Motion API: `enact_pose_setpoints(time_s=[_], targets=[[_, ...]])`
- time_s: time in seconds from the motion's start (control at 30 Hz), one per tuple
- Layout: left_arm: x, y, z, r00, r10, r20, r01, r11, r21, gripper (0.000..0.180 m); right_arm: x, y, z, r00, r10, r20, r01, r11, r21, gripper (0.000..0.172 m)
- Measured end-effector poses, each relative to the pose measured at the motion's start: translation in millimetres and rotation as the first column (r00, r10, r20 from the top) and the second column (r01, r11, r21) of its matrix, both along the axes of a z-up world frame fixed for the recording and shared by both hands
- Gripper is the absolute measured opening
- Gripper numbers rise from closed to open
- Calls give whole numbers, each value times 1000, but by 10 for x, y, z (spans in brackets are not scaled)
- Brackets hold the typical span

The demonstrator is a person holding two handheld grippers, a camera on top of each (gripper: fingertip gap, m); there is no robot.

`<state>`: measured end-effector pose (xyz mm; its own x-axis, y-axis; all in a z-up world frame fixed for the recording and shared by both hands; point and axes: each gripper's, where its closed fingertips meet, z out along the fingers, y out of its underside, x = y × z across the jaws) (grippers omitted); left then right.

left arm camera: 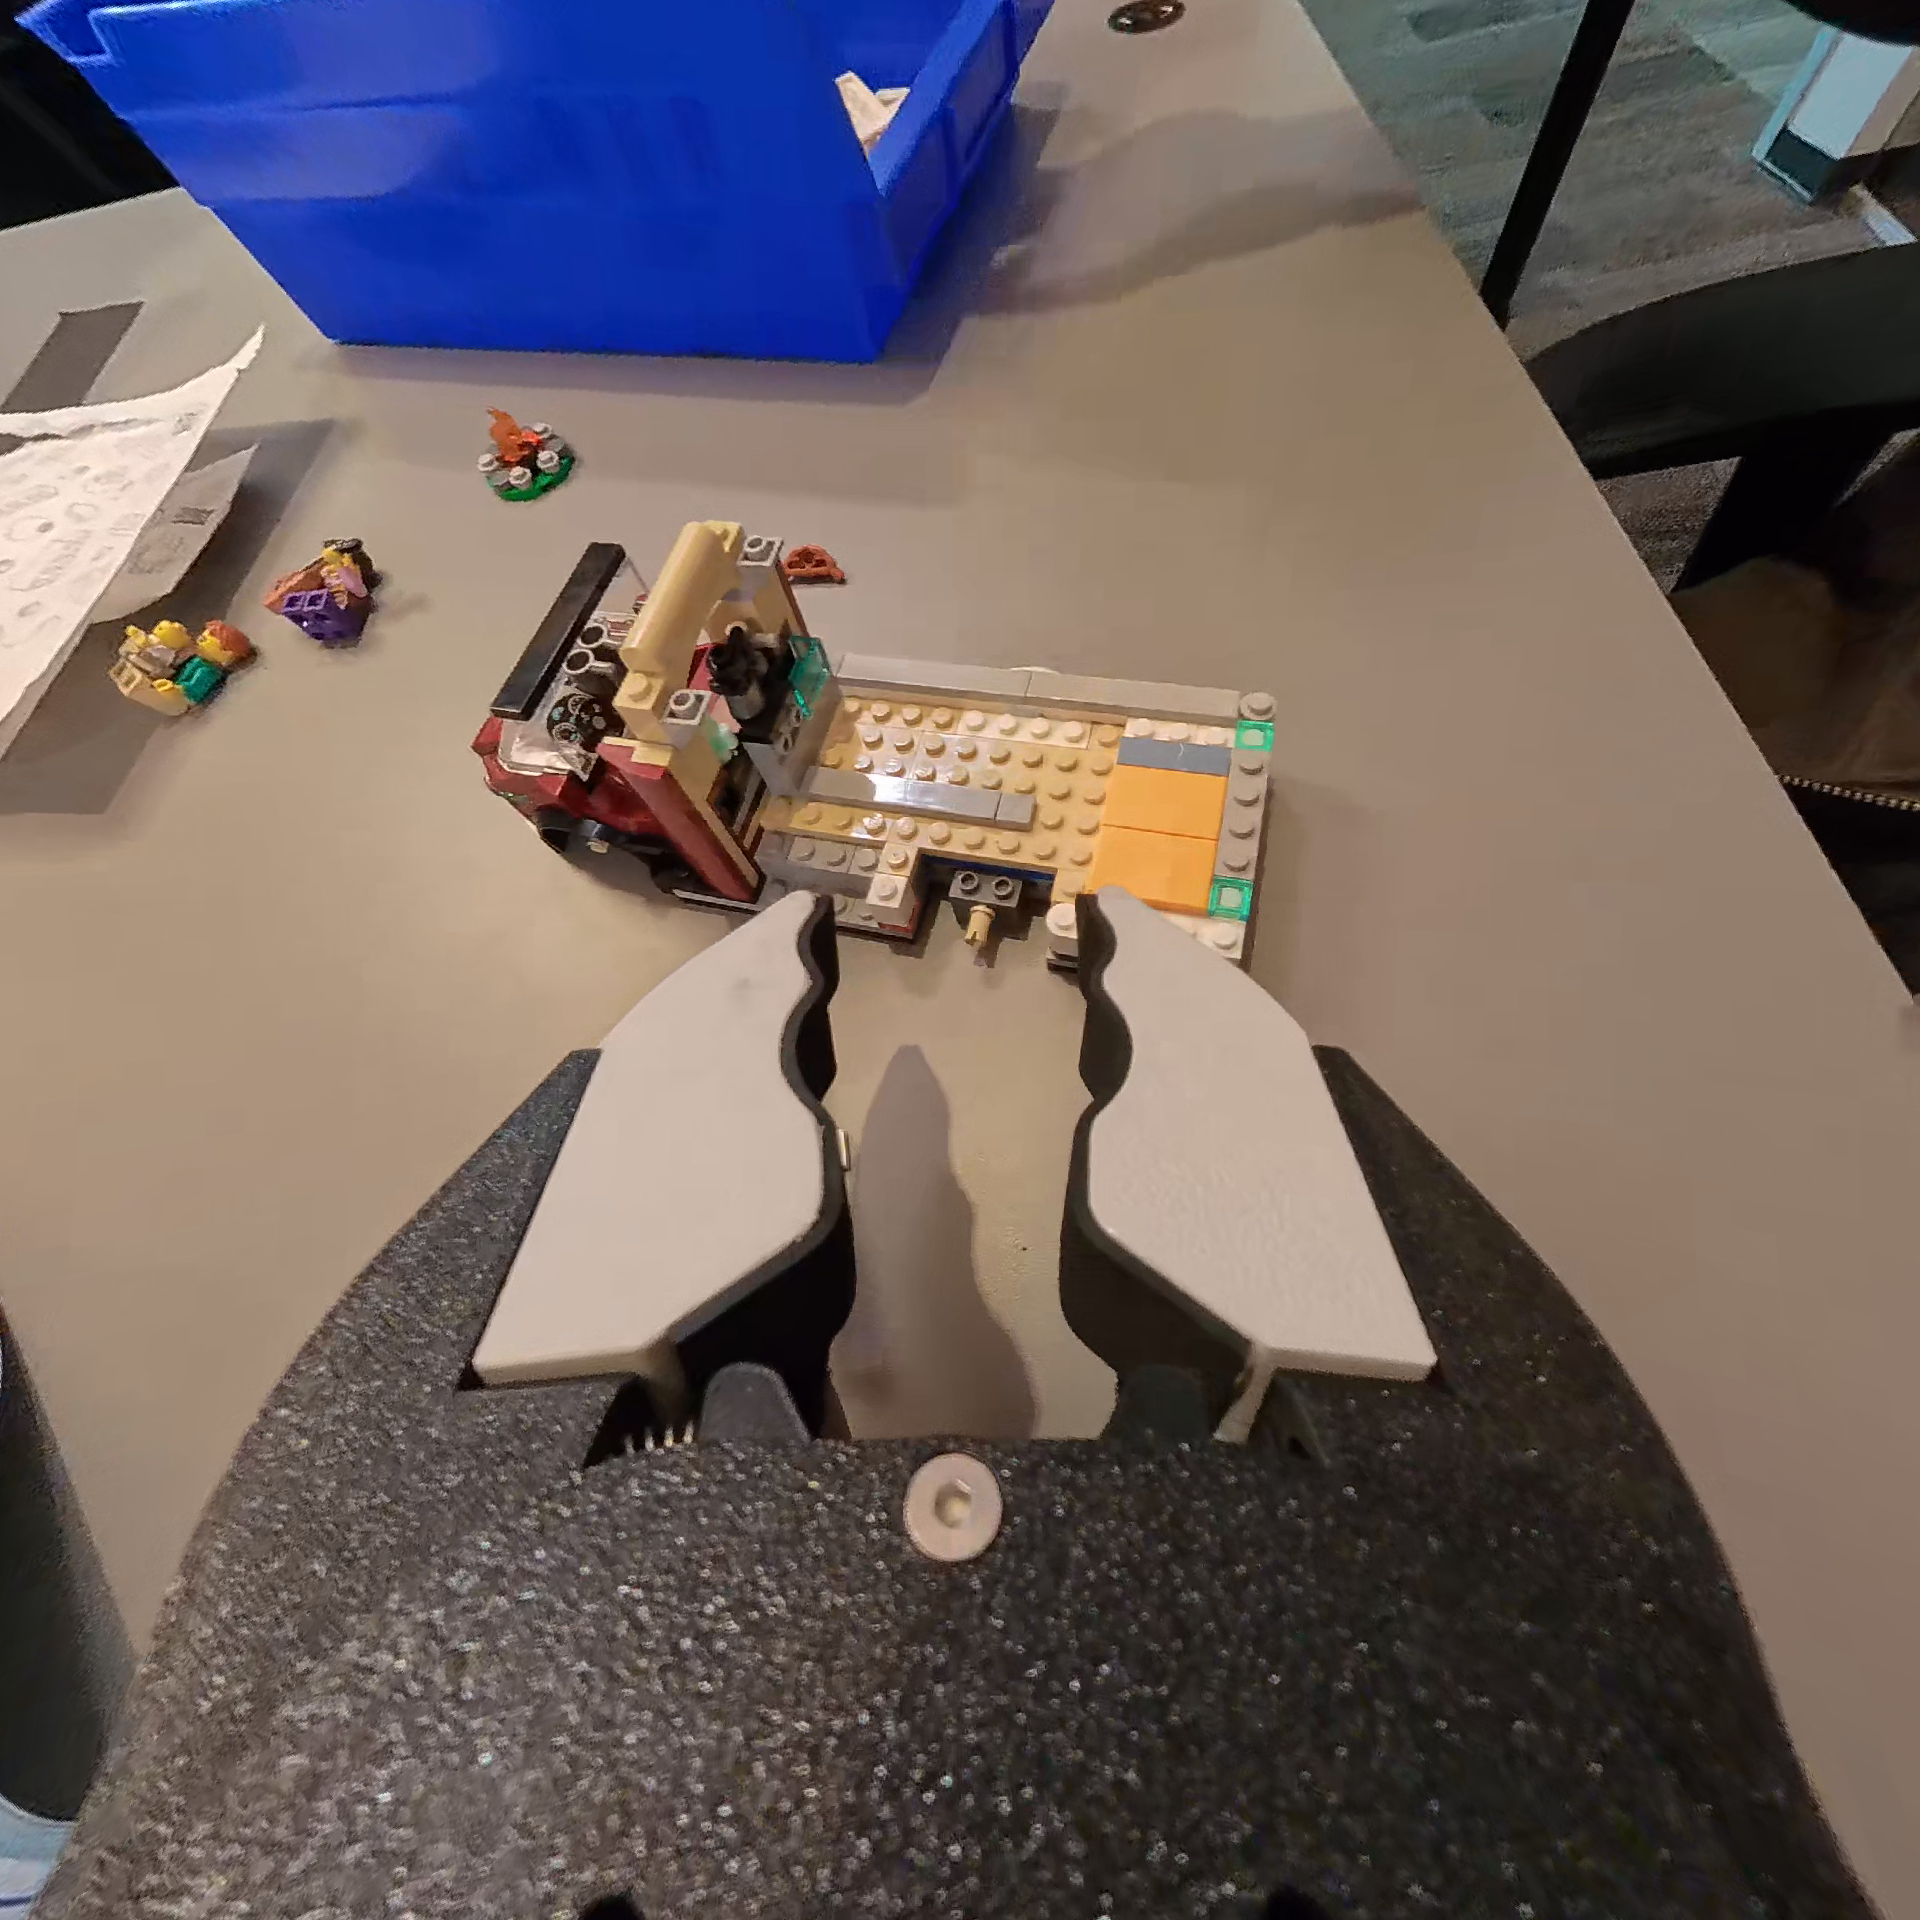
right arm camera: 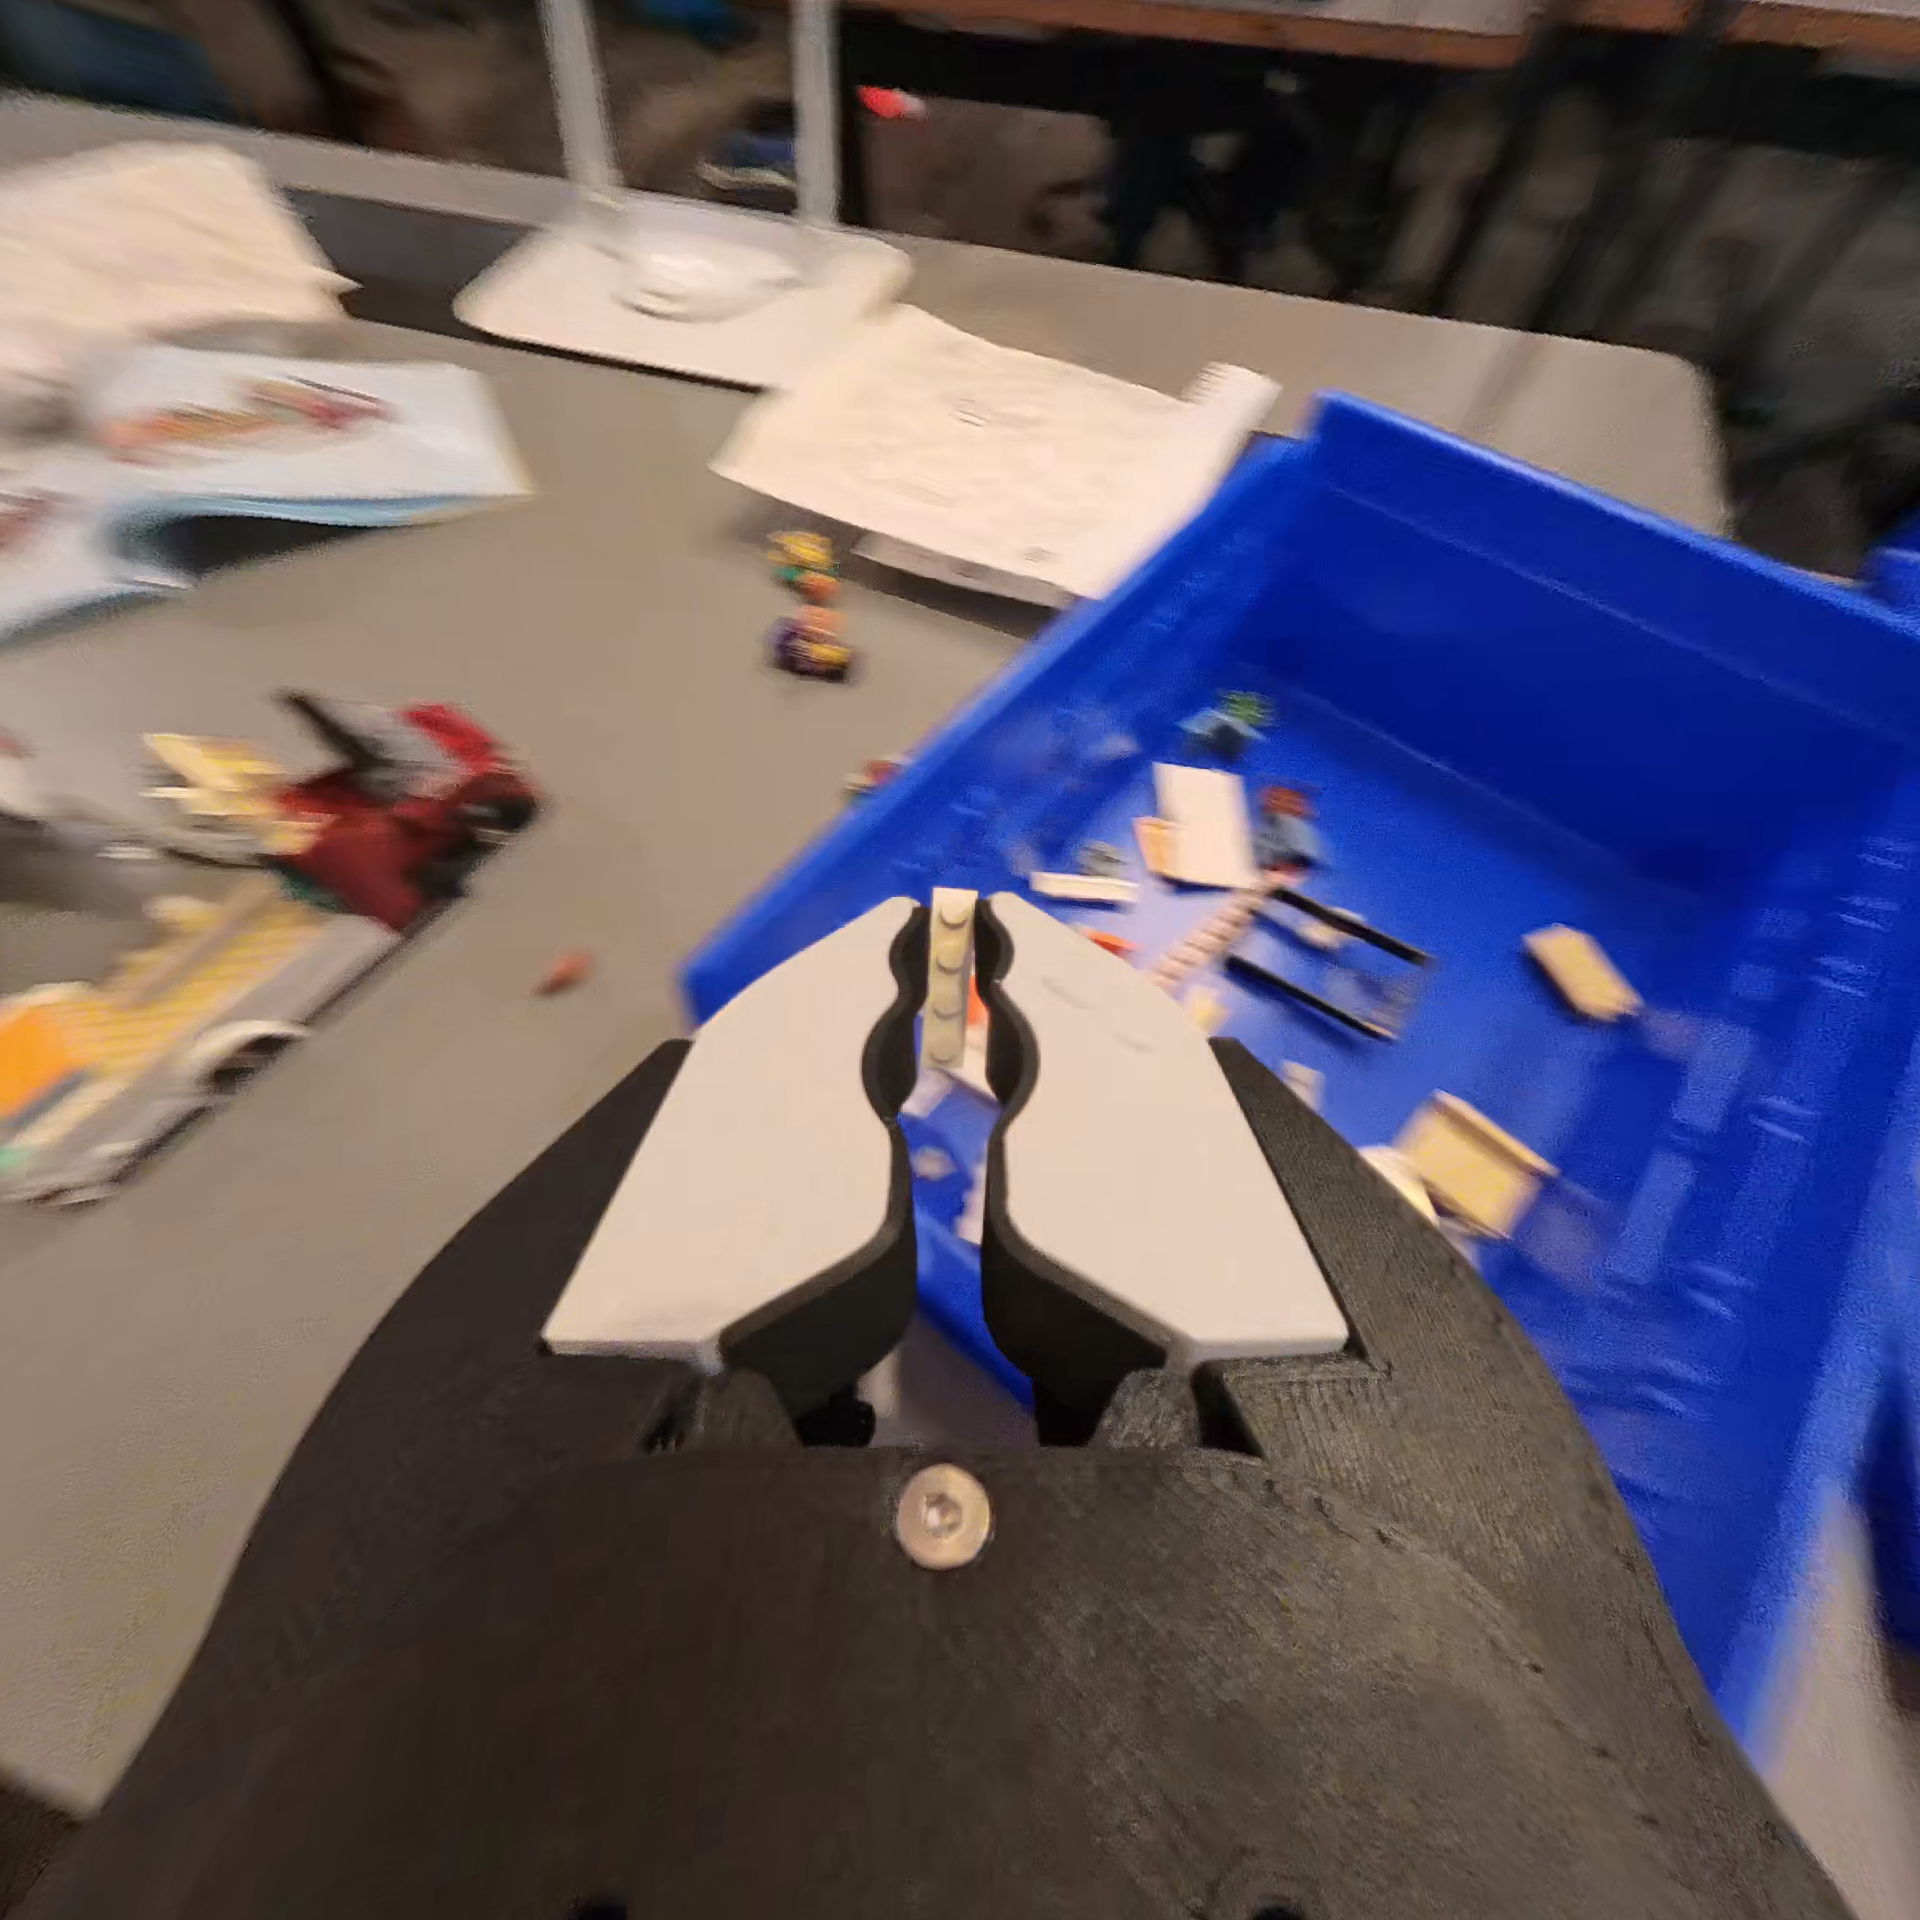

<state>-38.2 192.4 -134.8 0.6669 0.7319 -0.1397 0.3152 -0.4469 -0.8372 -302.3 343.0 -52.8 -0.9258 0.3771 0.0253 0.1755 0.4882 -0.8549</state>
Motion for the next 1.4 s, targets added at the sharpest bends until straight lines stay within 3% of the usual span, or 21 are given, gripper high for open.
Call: enact_pose_setpoints(time_s=[0.1, 0.2, 0.37, 0.5, 0.67, 0.87, 1.03, 1.2, 1.4], targets=[[-13, 3, -47, 1000, 5, 11, -5, 1000, -11, 46, -297, 164, -160, 995, -95, -11, 96, 990, 107, 16], [-25, -8, -63, 1000, 14, 12, -14, 1000, -16, 48, -213, 60, -217, 998, -57, -31, 61, 989, 135, 27], [-41, -171, 97, 997, 68, -35, -68, 998, -2, 57, 408, -502, -148, 981, 169, -91, -158, 981, 112, 31], [5, -714, 435, 965, 234, -120, -229, 972, 55, 61, 1083, -1078, -162, 914, 391, -110, -380, 919, 105, 33], [322, -1844, 677, 810, 568, -145, -545, 821, 169, 67, 1444, -1791, -141, 849, 513, -128, -512, 858, 39, 40], [909, -2756, 269, 630, 777, 13, -766, 618, 177, 72, 1316, -2331, -345, 860, 506, -67, -508, 861, -13, 47], [1094, -2974, 209, 560, 827, 49, -811, 535, 238, 61, 1103, -2219, -510, 885, 455, -96, -458, 889, -17, 49], [1092, -2969, 181, 542, 838, 60, -823, 515, 238, 41, 907, -2123, -514, 920, 384, -81, -391, 915, -99, 40], [1106, -3016, 132, 501, 863, 64, -853, 480, 205, 31, 808, -2119, -653, 935, 334, -116, -345, 934, -89, 30]])
